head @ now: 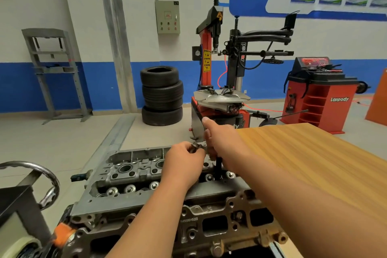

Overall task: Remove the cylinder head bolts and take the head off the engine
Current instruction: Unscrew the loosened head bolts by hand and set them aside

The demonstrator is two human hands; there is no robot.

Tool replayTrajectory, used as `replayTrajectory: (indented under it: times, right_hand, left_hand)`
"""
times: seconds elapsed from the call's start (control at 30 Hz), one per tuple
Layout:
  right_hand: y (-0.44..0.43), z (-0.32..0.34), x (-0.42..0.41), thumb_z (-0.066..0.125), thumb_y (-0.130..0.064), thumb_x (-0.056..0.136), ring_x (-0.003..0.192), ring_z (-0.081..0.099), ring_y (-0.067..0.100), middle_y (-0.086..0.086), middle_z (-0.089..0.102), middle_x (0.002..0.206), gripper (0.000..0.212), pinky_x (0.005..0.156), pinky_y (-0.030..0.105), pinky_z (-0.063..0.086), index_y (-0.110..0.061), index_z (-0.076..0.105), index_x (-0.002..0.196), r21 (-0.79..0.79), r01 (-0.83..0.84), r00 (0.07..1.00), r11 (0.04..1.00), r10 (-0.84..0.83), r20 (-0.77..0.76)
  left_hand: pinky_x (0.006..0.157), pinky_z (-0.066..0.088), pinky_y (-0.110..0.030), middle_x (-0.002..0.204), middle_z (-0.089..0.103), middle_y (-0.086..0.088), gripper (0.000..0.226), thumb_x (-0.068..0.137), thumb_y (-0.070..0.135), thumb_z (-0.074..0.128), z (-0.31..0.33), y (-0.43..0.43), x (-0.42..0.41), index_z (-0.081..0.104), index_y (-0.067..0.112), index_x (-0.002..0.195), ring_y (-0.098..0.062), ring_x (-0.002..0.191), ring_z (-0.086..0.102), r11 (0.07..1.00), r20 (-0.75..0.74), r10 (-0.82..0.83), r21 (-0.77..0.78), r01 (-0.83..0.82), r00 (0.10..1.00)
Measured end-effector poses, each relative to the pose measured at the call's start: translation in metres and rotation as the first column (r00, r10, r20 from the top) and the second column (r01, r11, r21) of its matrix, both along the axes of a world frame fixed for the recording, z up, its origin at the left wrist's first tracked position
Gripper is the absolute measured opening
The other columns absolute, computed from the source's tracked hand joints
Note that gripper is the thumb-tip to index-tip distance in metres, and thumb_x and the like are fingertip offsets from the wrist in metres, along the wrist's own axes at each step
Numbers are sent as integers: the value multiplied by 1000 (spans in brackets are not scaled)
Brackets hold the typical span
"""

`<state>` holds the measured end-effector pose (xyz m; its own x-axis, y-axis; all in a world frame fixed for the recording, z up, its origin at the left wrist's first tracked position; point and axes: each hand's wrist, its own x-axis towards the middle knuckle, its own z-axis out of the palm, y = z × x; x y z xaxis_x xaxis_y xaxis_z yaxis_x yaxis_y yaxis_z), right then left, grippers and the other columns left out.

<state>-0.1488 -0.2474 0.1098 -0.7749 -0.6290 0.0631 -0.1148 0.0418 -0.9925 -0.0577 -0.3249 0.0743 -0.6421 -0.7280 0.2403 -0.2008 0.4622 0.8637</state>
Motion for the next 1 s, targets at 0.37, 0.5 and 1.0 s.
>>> replayTrajectory:
  times: [0.37,0.5,1.0]
  right_hand:
    - [-1,-7,6,56,-55,84,47,46,12,-6,50,49,40,51,28,38,-17,63,74,-83,96,995,992,-96,11]
    - [4,10,-10,49,-53,90,39,24,13,-3,29,42,53,41,21,25,-18,46,51,34,-354,923,935,344,171]
    - [4,18,-16,49,-46,88,36,22,10,-5,26,41,48,38,20,20,-21,41,48,54,-475,850,878,441,289]
  left_hand:
    - [35,26,-16,39,47,15,31,83,29,58,1,1,3,49,21,55,-3,39,44,1000,-39,-3,-15,3,999]
    - [47,27,-27,40,42,11,33,83,30,58,3,2,3,45,19,55,-12,45,37,1000,-37,16,-14,-17,999]
    - [45,26,-24,38,43,12,33,83,30,57,2,1,0,46,20,53,-8,41,36,1000,-37,19,6,-18,999]
